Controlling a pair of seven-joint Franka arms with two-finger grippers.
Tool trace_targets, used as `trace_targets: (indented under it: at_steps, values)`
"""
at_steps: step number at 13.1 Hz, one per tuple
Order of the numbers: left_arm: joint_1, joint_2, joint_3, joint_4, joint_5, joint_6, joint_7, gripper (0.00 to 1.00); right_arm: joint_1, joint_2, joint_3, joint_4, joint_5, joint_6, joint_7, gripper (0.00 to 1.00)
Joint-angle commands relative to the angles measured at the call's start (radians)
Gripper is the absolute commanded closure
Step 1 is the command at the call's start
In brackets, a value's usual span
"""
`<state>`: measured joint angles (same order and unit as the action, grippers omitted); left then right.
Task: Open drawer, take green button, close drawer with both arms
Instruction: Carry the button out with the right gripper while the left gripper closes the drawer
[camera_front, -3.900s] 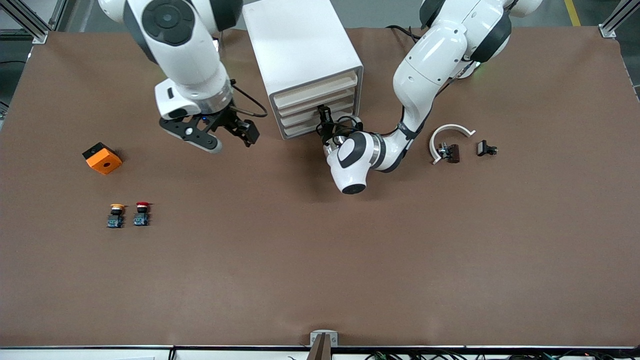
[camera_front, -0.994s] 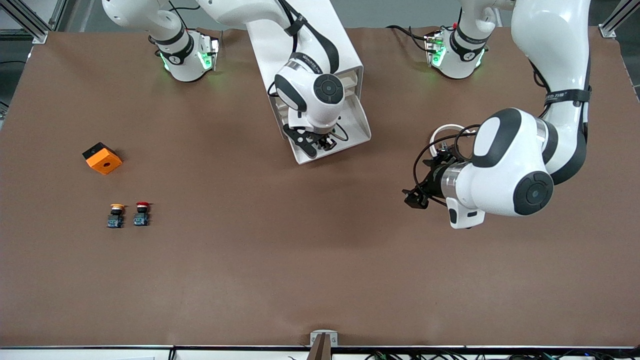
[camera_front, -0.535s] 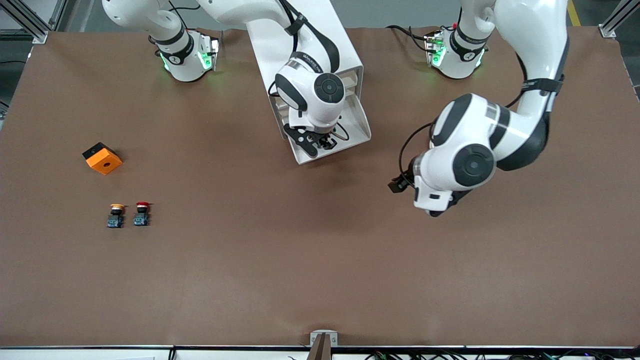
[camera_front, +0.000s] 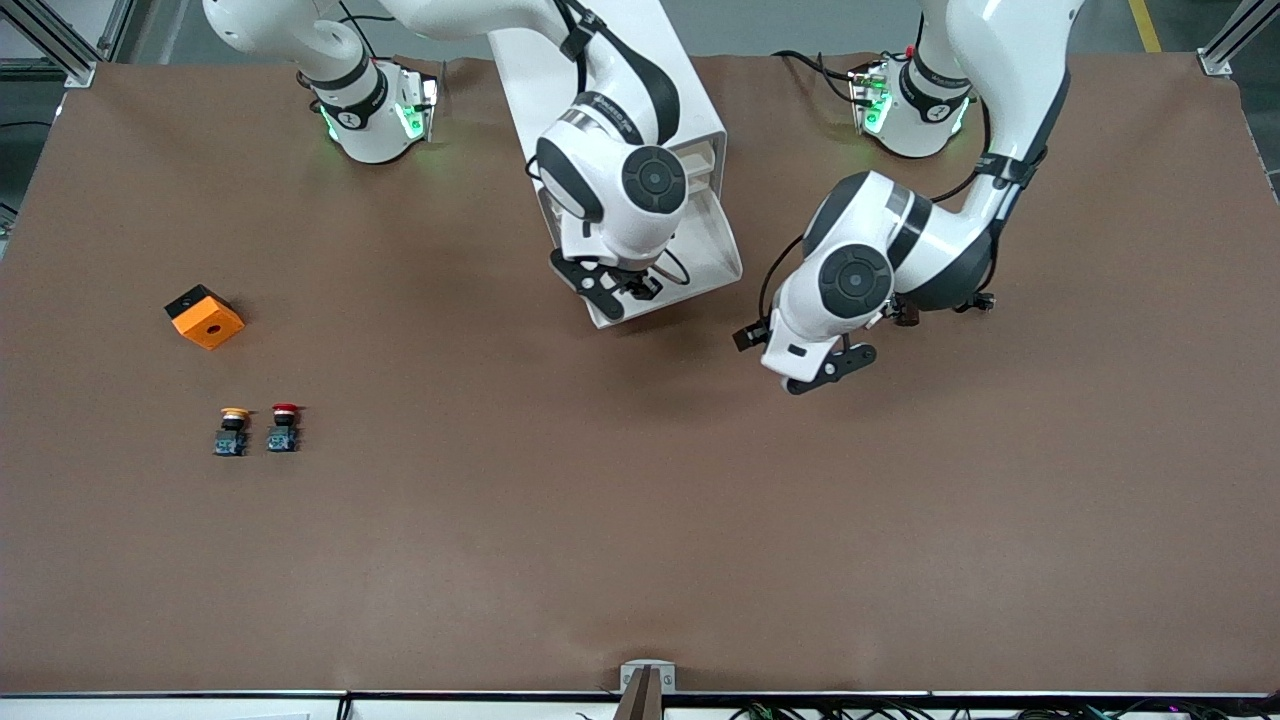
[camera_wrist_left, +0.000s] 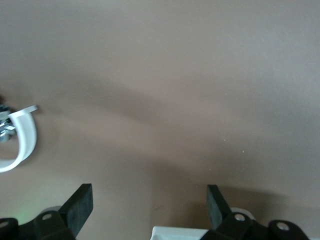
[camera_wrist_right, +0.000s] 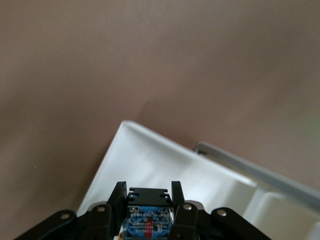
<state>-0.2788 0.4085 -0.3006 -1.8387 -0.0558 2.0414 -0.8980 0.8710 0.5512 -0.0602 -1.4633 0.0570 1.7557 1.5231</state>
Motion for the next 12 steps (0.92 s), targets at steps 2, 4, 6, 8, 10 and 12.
trace_targets:
  at_steps: [2, 4, 6, 8, 10, 12]
  values:
    - [-0.042, 0.013, -0.022, -0.09, 0.019, 0.157, 0.016, 0.0, -0.153, -0.079, 0.007, 0.037, -0.002, -0.157, -0.261, 0.76]
    - [-0.085, 0.068, -0.022, -0.086, 0.017, 0.186, -0.015, 0.0, -0.269, -0.114, 0.003, 0.035, -0.019, -0.205, -0.511, 0.76]
    - [-0.109, 0.101, -0.023, -0.086, 0.013, 0.197, -0.029, 0.0, -0.369, -0.123, 0.005, 0.027, -0.068, -0.197, -0.746, 0.76]
    - [-0.141, 0.125, -0.025, -0.077, -0.004, 0.198, -0.033, 0.0, -0.455, -0.117, 0.005, 0.015, -0.107, -0.148, -0.924, 0.76]
    - [-0.178, 0.124, -0.026, -0.077, -0.007, 0.198, -0.077, 0.0, -0.535, -0.116, 0.005, -0.034, -0.115, -0.049, -1.135, 0.76]
    - [-0.221, 0.124, -0.035, -0.079, -0.009, 0.198, -0.128, 0.0, -0.604, -0.114, 0.003, -0.109, -0.118, 0.095, -1.289, 0.75]
